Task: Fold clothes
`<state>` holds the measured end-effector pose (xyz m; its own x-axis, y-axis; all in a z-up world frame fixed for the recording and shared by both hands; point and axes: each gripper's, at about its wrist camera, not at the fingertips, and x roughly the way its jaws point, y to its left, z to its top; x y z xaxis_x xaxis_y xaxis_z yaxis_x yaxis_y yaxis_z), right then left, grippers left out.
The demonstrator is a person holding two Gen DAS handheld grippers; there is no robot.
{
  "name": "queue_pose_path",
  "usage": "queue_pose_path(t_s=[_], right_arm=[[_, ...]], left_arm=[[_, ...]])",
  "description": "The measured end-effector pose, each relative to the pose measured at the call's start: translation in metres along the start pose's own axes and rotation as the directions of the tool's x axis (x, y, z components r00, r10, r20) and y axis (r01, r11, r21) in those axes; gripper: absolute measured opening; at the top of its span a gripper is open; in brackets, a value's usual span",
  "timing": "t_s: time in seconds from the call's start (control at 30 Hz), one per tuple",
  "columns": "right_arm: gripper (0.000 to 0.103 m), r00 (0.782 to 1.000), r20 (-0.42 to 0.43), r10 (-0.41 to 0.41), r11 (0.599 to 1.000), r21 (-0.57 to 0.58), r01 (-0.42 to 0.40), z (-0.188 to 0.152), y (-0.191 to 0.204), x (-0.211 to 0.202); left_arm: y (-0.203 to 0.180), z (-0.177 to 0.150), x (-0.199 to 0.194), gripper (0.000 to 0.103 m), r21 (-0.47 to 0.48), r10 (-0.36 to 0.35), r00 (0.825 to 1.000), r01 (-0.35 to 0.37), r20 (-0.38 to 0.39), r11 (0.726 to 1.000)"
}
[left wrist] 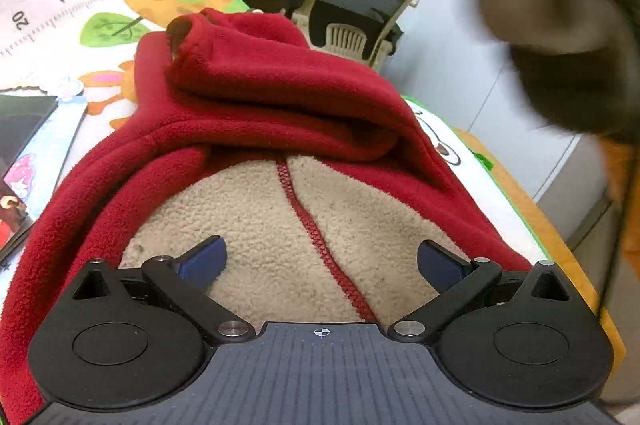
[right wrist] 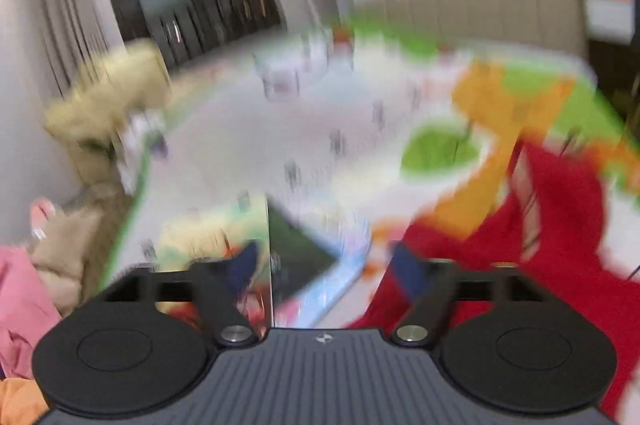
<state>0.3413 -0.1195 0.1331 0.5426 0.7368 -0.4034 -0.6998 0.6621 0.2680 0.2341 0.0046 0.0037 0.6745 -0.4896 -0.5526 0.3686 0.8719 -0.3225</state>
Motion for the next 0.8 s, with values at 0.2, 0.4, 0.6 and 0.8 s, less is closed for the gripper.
queue_pose_path(t_s=[0.2,0.4,0.6,0.8], right_arm=[[0.103,0.937,0.134,-0.322,0.944,0.128,0.306,-0.067,-0.067,-0.081],[0.103,0.883,0.073,-0.464,0.794,0.476,0.378,-0.151,-0.142,-0.095],[0.103,0.903,0.063,-0.425,0.713,0.638,0.291,-0.184,-0.169,-0.083],[0.103,0.911,0.084,-0.404,0.718,0.647,0.258,-0.186,-0.174,-0.083]], left_arm=[[0.015,0.031,-0.022,0.103,-0.133,0.006,0.994,0.008,0.105,0.991],[0.03,0.103,-0.02,0.101,-0.139,0.225,0.957,-0.201,0.182,0.97],[0.04,0.114,0.045,0.062,-0.054,0.264,0.964,-0.262,0.029,0.964],[0.028,0.132,0.023,0.021,0.094,0.361,0.906,-0.388,0.221,0.917]])
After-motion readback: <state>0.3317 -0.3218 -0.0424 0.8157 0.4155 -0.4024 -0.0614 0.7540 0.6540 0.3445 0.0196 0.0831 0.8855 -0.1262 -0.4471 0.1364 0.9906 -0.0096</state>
